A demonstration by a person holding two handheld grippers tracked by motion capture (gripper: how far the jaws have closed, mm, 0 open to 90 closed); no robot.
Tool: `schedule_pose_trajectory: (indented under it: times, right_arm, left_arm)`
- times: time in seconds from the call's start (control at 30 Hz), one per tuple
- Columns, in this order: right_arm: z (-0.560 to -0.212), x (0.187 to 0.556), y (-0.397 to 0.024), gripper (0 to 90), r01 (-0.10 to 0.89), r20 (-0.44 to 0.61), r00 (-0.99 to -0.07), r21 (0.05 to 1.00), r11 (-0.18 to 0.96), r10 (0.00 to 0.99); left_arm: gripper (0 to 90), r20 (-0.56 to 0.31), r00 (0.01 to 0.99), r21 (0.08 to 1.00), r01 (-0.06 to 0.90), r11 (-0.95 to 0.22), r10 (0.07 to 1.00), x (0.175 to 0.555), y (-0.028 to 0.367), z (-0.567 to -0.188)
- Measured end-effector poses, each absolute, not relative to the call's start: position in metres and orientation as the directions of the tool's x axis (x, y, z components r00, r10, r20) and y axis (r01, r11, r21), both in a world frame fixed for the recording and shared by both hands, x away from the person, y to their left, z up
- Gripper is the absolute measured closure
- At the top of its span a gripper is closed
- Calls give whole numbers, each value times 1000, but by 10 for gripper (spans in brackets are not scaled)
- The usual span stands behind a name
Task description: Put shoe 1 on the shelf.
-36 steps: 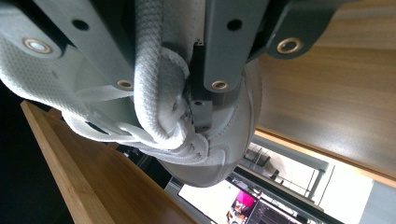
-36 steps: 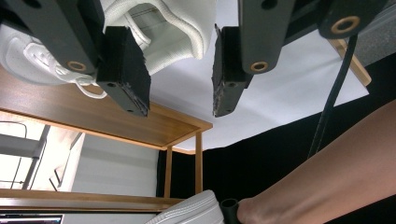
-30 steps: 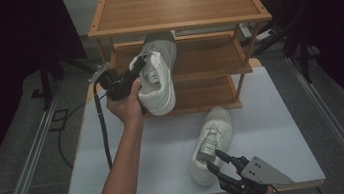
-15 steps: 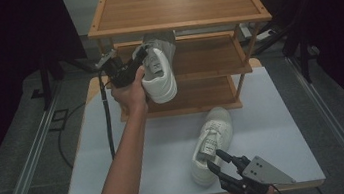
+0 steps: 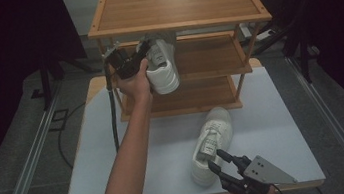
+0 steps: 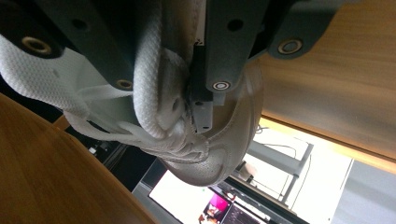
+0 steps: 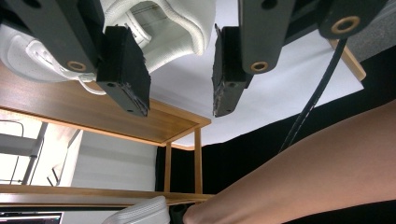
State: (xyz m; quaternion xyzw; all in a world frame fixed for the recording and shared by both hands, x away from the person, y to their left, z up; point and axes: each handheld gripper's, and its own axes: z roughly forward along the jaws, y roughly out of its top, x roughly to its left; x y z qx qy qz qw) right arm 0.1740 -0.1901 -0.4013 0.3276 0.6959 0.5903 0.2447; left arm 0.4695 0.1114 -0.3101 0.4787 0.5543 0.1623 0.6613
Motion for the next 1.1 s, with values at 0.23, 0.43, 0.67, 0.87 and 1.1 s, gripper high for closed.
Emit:
schedule_pose_trajectory:
  times: [0.23,0.43,0.67,0.87,1.1]
  right_arm:
    - [-401,173,-190,561,167,45,-671,982,92,741]
    - [-402,175,-190,560,171,48,-669,981,90,742]
    - [-402,173,-188,560,167,43,-675,981,96,737]
    - [-403,173,-187,558,171,43,-675,980,99,736]
    - [-404,174,-186,558,172,41,-677,980,104,735]
  left_arm:
    - [811,-579,315,810,329,486,752,481,111,-314]
    - [800,-670,292,742,298,600,683,489,103,-311]
    - [731,-621,319,777,374,506,717,491,107,-315]
    - [668,-655,320,743,434,509,684,499,111,-317]
    - [550,-679,351,726,451,520,644,503,111,-317]
